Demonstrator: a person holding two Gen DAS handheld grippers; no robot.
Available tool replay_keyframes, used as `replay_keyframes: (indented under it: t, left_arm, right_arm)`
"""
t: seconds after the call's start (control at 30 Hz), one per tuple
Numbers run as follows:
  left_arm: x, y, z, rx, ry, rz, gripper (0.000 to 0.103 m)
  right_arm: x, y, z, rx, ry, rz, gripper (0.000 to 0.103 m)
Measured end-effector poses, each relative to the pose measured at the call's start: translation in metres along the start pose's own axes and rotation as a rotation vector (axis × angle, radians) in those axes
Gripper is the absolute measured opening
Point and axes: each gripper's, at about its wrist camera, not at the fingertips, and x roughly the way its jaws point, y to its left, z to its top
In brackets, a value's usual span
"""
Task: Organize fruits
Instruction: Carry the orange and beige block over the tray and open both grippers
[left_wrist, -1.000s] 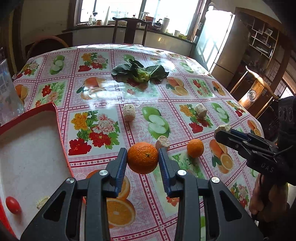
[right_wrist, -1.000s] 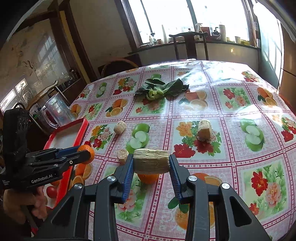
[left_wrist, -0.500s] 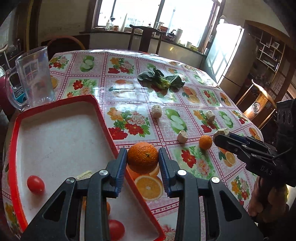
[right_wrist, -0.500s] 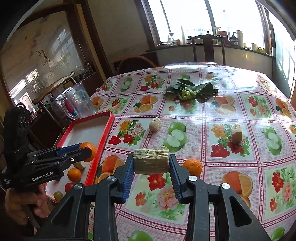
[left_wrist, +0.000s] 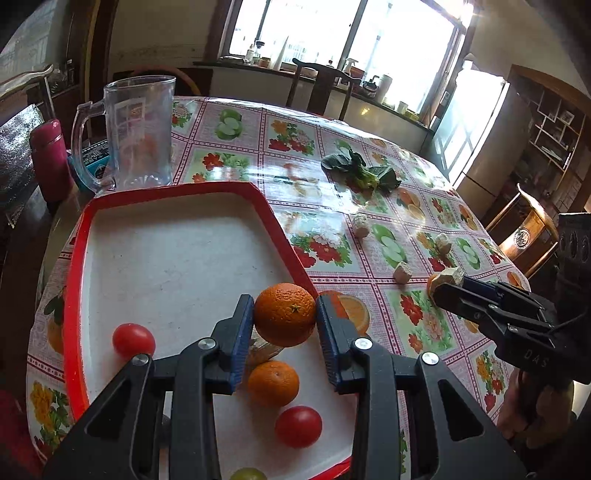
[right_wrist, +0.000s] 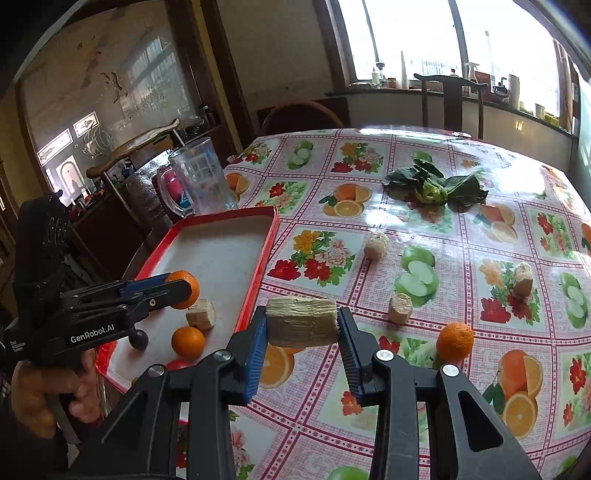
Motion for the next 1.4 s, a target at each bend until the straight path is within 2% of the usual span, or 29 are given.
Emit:
replay_keyframes:
  t: [0.33, 0.87, 1.2, 1.4]
  left_arm:
    - [-0.013, 0.032, -0.003, -0.039, -0.018, 0.032, 0.032]
    - [-0.015, 0.088, -0.001, -0.103, -0.007, 0.100, 0.032]
    - [0.006, 0.112, 0.009, -0.126, 0.040, 0.139, 0.032]
    - [0.021, 0.115, 0.007, -0.121, 0.100, 0.149, 0.032]
  right_arm:
    - [0.022, 0.037, 0.005, -0.051, 0.030, 0.048, 0.037]
    - [0.090, 0.085, 0.031, -0.113, 0.114, 0.119, 0.037]
    - [0.131, 0.095, 0.039, -0.143, 0.185, 0.129, 0.037]
    - [0.145, 0.097, 0.036, -0.151, 0.228, 0.135, 0.037]
